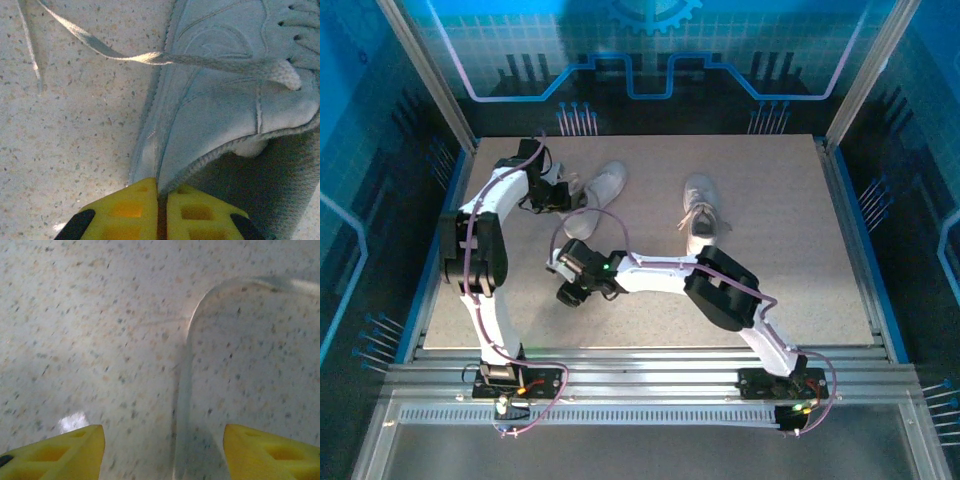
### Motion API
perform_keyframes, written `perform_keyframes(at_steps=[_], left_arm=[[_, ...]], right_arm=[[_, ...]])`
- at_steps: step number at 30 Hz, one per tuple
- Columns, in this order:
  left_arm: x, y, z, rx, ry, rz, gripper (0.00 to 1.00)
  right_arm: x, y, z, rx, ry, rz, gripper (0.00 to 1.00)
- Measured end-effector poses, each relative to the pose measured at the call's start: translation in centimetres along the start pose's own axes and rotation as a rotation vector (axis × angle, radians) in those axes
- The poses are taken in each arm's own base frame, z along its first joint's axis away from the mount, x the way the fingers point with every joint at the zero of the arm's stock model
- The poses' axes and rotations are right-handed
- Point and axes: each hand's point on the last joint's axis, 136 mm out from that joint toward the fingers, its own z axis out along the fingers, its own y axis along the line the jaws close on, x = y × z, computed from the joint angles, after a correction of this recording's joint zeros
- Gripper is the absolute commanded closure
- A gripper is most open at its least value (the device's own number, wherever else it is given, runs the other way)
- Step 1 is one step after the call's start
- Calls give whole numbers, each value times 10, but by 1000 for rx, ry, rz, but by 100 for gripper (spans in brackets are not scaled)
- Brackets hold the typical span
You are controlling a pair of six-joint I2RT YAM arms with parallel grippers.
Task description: Tie the shoes
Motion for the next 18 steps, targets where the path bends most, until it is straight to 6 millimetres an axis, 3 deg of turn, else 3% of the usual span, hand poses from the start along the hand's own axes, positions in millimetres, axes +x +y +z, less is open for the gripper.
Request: perform_keyframes(at_steps=[4, 7, 12, 15, 18], left_arm=[[3, -2, -3, 7, 18, -7, 91], [5, -3, -3, 11, 26, -9, 91], [7, -4, -3, 10, 35, -17, 91], [12, -9, -7, 7, 46, -30, 91], [20, -17, -15, -4, 60, -38, 92]], right_arm=[[-9, -1, 10, 1, -2, -13, 35], [2, -1, 21, 2, 35, -13, 38], [7, -4, 20, 20, 46, -8, 95], [18, -6, 10, 33, 51, 6, 100], [45, -20, -13, 70, 90, 32, 100]])
